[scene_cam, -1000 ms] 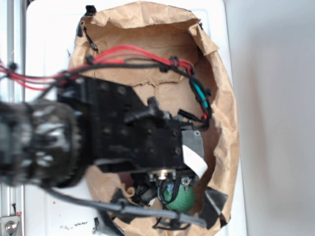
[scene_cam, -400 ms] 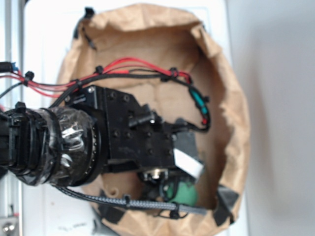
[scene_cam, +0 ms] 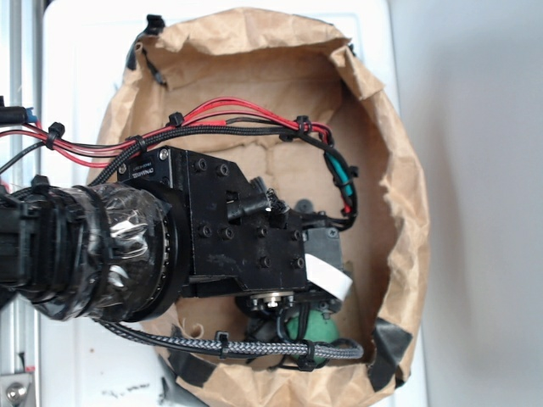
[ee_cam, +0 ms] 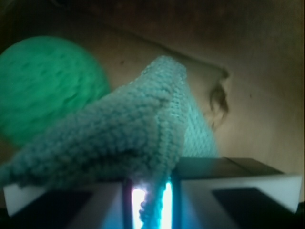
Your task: Grab the blue cloth.
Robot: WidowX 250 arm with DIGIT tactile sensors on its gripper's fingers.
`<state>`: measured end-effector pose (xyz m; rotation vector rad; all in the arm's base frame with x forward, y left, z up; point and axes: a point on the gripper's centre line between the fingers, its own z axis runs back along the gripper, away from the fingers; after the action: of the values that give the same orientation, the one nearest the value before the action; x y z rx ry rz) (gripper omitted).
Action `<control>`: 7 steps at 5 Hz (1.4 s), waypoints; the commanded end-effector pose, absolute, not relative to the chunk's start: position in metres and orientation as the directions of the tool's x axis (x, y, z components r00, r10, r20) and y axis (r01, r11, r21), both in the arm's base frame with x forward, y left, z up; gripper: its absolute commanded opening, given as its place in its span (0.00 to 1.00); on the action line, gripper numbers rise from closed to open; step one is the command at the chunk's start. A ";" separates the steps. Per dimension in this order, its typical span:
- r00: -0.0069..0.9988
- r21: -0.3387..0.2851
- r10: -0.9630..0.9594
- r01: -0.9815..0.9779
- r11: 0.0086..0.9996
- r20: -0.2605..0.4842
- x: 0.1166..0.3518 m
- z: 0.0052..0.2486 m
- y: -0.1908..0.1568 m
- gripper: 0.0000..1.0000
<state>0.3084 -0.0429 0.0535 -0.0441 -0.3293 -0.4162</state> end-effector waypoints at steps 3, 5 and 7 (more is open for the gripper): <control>0.932 0.115 -0.153 0.121 0.986 0.330 0.296 0.165 -0.016 0.00; 0.959 0.164 -0.044 -0.003 0.986 0.280 0.294 0.175 0.029 0.00; 0.960 0.140 -0.101 0.066 0.988 0.261 0.268 0.195 0.038 0.00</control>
<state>0.2652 0.0358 0.1768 0.1111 -0.2191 -0.1052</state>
